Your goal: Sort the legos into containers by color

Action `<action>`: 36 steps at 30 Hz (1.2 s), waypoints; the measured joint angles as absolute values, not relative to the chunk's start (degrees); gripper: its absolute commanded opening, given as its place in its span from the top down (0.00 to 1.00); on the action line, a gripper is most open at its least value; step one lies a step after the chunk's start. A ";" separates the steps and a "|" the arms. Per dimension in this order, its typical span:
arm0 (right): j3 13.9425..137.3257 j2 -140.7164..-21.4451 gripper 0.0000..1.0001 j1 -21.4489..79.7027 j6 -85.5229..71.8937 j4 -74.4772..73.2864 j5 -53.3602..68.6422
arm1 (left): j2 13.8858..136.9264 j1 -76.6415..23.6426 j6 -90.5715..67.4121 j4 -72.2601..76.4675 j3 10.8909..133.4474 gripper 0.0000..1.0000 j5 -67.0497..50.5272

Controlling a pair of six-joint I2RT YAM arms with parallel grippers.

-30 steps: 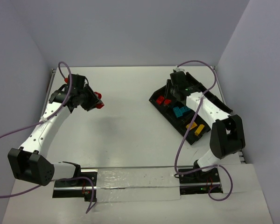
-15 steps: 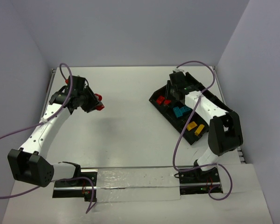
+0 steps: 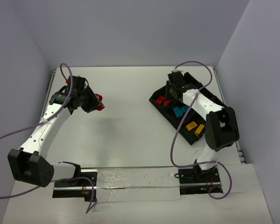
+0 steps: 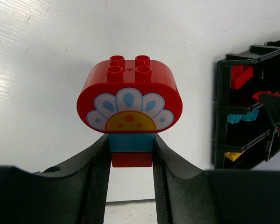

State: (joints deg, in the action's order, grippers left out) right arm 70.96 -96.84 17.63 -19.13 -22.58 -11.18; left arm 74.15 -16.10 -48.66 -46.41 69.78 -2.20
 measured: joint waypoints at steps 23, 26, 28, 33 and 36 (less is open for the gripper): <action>75.22 -99.81 0.22 17.45 -18.41 -23.29 -10.12 | 73.17 -16.61 -45.69 -46.23 67.42 1.00 -3.50; 75.11 -97.92 0.22 17.47 -18.73 -23.29 -9.13 | 73.18 -17.75 -44.88 -46.12 67.42 1.00 -3.34; 74.44 -95.68 0.22 17.55 -19.17 -22.97 -7.64 | 73.30 -19.30 -44.37 -46.06 67.42 1.00 -2.96; 71.22 -87.65 0.22 19.64 -20.46 -20.98 -3.35 | 75.12 -24.79 -42.82 -45.63 67.42 1.00 -2.50; 69.60 -84.01 0.22 22.33 -21.30 -19.55 0.06 | 76.67 -28.06 -41.16 -44.83 67.44 1.00 -2.52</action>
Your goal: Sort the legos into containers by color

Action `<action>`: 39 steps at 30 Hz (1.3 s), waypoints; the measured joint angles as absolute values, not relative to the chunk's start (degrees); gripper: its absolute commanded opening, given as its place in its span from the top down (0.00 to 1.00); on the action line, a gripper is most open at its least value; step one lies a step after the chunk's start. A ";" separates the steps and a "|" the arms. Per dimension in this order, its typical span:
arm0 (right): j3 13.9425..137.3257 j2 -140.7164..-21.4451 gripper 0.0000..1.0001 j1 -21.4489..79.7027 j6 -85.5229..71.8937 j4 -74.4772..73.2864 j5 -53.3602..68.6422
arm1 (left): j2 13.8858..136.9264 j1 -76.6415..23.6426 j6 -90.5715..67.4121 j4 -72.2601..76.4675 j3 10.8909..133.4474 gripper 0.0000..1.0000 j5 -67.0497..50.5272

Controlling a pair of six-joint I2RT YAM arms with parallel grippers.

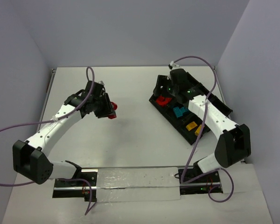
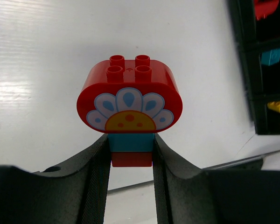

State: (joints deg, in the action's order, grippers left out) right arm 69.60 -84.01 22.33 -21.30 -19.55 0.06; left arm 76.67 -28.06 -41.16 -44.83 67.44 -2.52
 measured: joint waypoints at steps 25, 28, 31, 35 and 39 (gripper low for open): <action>69.79 -86.58 0.22 38.68 -37.49 -10.41 20.38 | 73.53 -34.48 -30.79 -33.19 62.54 1.00 -11.38; 69.89 -87.85 0.26 39.33 -37.99 -10.19 20.29 | 73.45 -34.49 -30.72 -33.37 62.54 1.00 -11.40; 69.89 -88.89 0.36 39.48 -38.60 -9.99 20.69 | 73.20 -34.54 -30.74 -33.12 62.54 1.00 -11.40; 69.82 -89.74 0.76 39.57 -40.45 -8.22 22.51 | 72.57 -34.54 -30.74 -33.10 62.54 1.00 -11.40; 69.69 -90.24 1.00 39.40 -41.63 -6.11 23.57 | 71.88 -34.39 -30.70 -33.34 62.54 1.00 -10.83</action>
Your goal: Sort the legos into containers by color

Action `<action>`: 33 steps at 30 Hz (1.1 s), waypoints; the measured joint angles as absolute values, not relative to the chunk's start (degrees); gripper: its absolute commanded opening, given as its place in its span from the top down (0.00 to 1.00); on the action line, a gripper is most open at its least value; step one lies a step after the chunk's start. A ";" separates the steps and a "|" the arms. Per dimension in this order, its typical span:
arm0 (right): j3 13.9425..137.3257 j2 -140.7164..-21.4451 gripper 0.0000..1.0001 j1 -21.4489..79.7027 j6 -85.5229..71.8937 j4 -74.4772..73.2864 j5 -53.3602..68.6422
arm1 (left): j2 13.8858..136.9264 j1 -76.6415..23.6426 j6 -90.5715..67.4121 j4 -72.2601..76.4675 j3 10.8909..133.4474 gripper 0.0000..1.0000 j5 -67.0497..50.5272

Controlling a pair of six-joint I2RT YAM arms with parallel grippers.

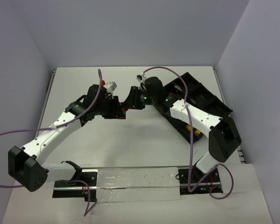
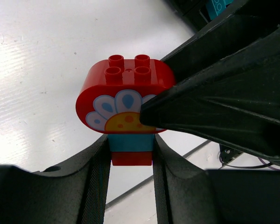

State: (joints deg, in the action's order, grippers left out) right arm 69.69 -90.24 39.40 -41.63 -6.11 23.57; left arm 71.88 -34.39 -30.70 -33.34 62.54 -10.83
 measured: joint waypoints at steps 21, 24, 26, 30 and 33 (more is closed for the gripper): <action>60.49 -87.72 1.00 26.87 -56.79 11.43 28.86 | 70.37 -35.14 -30.26 -31.09 61.38 1.00 -11.40; 60.49 -87.67 1.00 27.13 -57.40 12.01 29.08 | 70.13 -35.14 -30.25 -31.08 61.36 1.00 -11.40; 60.60 -87.52 1.00 27.23 -57.16 11.47 28.83 | 70.13 -35.14 -30.24 -31.18 61.36 1.00 -11.40; 62.00 -86.56 1.00 27.26 -53.29 6.13 25.47 | 70.09 -35.14 -30.22 -31.47 61.36 1.00 -11.38; 65.56 -86.04 1.00 27.11 -47.66 -1.67 19.81 | 69.86 -35.14 -30.22 -31.57 61.36 1.00 -11.28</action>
State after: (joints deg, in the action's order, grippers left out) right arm 65.56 -86.04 27.11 -47.66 -1.67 19.81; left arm 69.86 -35.14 -30.22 -31.57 61.36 -11.28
